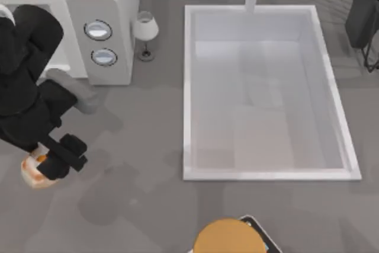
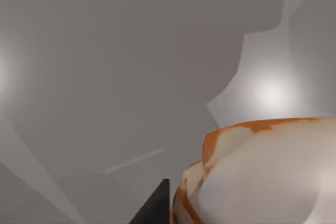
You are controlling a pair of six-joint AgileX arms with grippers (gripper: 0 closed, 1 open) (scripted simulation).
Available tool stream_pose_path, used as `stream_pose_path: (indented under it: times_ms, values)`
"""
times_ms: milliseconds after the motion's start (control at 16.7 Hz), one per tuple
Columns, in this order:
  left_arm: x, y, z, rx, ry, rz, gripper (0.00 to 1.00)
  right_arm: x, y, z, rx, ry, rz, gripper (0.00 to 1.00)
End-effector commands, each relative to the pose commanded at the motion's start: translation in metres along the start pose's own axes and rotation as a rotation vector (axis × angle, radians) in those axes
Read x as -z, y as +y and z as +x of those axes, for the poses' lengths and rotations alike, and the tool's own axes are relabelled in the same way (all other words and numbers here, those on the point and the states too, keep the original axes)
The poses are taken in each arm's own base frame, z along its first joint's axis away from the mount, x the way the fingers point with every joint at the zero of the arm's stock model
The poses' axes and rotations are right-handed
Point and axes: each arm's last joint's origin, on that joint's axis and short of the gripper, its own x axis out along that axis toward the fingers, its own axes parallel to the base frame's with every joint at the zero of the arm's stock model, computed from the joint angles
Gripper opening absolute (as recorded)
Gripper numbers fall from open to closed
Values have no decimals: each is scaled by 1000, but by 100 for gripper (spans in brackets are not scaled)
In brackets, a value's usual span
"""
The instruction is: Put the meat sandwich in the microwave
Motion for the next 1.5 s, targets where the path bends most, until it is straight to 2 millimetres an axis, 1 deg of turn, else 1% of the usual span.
stream_pose_path:
  times_ms: [120,180,420,600,720,840,1140,1320,1500]
  values:
    - [2,-1,-14,-3,-7,-2,0,0,0,0,0,0,0,100]
    - [3,-1,-17,-4,-9,-2,0,0,0,0,0,0,0,100]
    - [3,-1,-15,-3,-5,-2,0,0,0,0,0,0,0,100]
    - [-2,9,-10,-15,-43,-39,0,0,0,0,0,0,0,100]
    - [-8,23,-2,-34,-101,-95,0,0,0,0,0,0,0,100]
    - [-14,43,9,-63,-180,-168,0,0,0,0,0,0,0,100]
    - [-27,104,47,-181,-471,-366,0,0,0,0,0,0,0,100]
    - [-25,135,67,-270,-679,-458,0,0,0,0,0,0,0,100]
    - [-18,153,85,-346,-870,-516,0,0,0,0,0,0,0,100]
